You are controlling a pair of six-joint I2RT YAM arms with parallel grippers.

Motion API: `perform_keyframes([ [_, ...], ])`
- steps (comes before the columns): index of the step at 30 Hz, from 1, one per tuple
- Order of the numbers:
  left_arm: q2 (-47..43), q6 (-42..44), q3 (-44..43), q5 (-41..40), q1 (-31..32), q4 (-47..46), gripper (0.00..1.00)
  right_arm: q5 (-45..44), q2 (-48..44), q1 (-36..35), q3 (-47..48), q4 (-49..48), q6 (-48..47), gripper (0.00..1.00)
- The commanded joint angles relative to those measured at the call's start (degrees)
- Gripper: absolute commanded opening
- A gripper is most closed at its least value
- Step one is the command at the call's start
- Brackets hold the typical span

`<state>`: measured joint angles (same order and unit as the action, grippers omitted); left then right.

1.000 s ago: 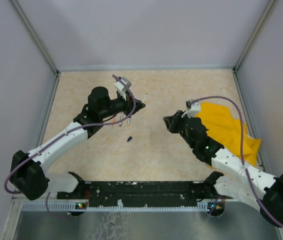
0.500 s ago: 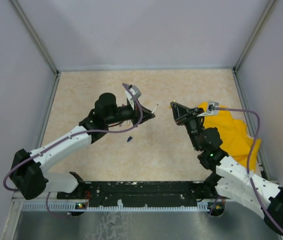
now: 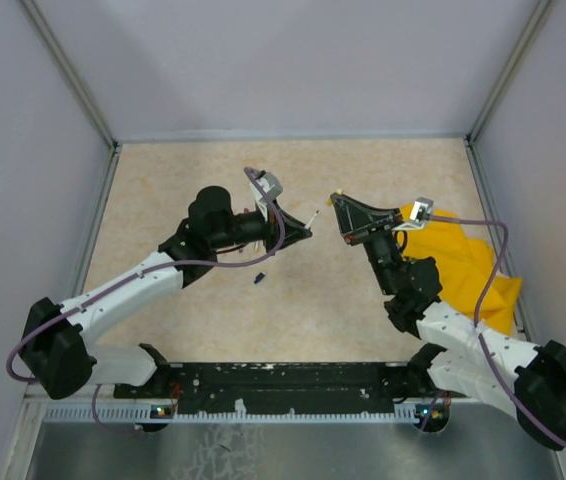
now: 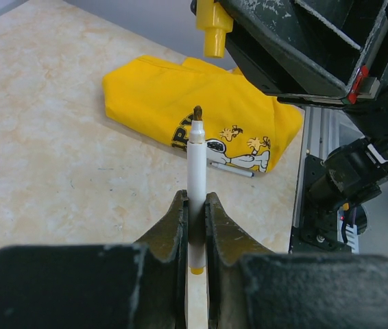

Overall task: Insert the pens into the pen caps
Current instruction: Insert the pen cap onto the pen.

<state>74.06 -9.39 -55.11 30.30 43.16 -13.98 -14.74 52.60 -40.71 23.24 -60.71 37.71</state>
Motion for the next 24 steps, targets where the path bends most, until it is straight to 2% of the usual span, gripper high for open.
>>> perform_keyframes([
  [1,-0.4,-0.1,0.4,1.9,0.3,-2.4,0.0,1.3,1.7,0.0,1.2,-9.5,0.4,0.0],
  [24,-0.3,-0.3,0.9,2.4,0.3,-3.2,0.0,4.5,4.1,0.0,0.2,-8.1,0.8,0.0],
])
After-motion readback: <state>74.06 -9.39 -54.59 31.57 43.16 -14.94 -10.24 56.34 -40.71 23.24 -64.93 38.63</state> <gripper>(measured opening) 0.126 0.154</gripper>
